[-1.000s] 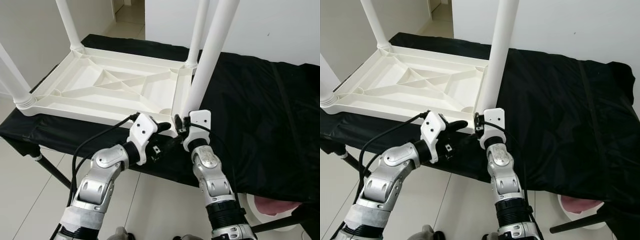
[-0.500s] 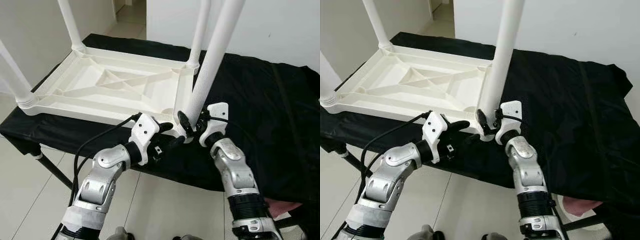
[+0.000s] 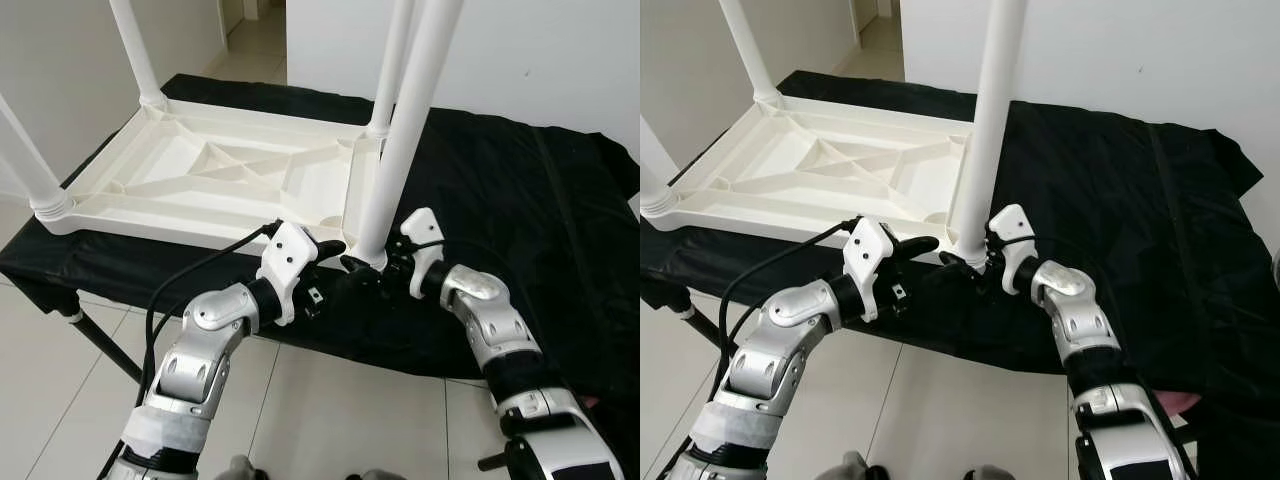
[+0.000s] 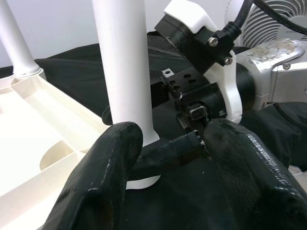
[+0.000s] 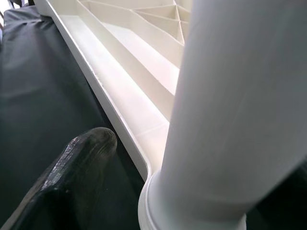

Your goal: Building children table

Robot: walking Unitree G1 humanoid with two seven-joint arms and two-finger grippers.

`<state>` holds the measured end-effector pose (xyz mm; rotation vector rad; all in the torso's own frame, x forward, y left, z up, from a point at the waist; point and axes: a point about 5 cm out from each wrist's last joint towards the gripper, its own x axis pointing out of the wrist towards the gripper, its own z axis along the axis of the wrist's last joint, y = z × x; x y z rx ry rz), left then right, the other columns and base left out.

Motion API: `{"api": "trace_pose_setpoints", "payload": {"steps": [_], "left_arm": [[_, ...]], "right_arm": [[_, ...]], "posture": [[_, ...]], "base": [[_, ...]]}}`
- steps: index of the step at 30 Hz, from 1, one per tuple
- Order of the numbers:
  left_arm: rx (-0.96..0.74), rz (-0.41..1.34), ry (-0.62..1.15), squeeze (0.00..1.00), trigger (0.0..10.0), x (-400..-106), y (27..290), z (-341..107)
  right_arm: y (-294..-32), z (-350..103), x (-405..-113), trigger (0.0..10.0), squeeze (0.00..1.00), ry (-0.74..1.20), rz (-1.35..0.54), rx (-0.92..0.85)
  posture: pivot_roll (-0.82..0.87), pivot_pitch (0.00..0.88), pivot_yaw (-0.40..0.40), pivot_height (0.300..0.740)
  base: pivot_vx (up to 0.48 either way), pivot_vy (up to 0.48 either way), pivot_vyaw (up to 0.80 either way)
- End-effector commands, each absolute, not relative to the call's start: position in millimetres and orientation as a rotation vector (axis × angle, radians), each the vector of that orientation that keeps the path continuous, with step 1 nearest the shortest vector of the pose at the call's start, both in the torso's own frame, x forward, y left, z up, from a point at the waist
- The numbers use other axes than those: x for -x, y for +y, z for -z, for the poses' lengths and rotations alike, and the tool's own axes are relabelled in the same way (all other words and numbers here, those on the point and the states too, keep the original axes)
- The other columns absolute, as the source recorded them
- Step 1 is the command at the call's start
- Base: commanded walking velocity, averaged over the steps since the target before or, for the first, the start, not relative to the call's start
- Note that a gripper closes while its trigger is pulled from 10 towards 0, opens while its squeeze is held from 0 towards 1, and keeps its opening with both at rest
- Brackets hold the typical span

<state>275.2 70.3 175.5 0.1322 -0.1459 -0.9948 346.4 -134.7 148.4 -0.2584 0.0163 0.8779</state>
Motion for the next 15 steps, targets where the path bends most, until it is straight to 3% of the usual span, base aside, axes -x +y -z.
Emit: {"api": "trace_pose_setpoints", "payload": {"steps": [1, 3, 4, 7, 8, 15], "left_arm": [[-0.131, 0.914, -0.146, 0.00, 10.0, -279, 74, -176], [-0.131, 0.912, -0.146, 0.00, 10.0, -279, 75, -176], [-0.132, 0.908, -0.147, 0.00, 10.0, -279, 76, -176], [-0.132, 0.907, -0.147, 0.00, 10.0, -279, 76, -176], [-0.133, 0.906, -0.148, 0.00, 10.0, -279, 76, -177], [-0.127, 0.903, -0.147, 0.00, 10.0, -278, 76, -176]], "right_arm": [[-130, -143, -346, 10.0, 0.00, 0.031, -0.911, 0.273], [-128, -143, -348, 10.0, 0.00, 0.036, -0.921, 0.273], [-125, -138, -350, 1.3, 0.00, 0.064, -0.942, 0.286], [-124, -137, -350, 1.3, 0.00, 0.076, -0.947, 0.285], [-124, -135, -350, 0.0, 0.00, 0.084, -0.957, 0.298], [-134, -128, -344, 0.0, 0.00, 0.084, -0.965, 0.282]], "posture": [[-0.09, 0.033, 0.015, 0.740], [-0.07, 0.028, 0.018, 0.740], [-0.07, 0.028, 0.018, 0.740], [-0.07, 0.028, 0.018, 0.740], [-0.07, 0.028, 0.018, 0.740], [-0.06, 0.027, 0.012, 0.740]], "base": [[0.000, 0.000, 0.00], [0.000, 0.000, 0.00], [0.000, 0.000, 0.00], [0.000, 0.000, 0.00], [0.000, 0.000, 0.00], [0.000, 0.000, 0.00]]}}
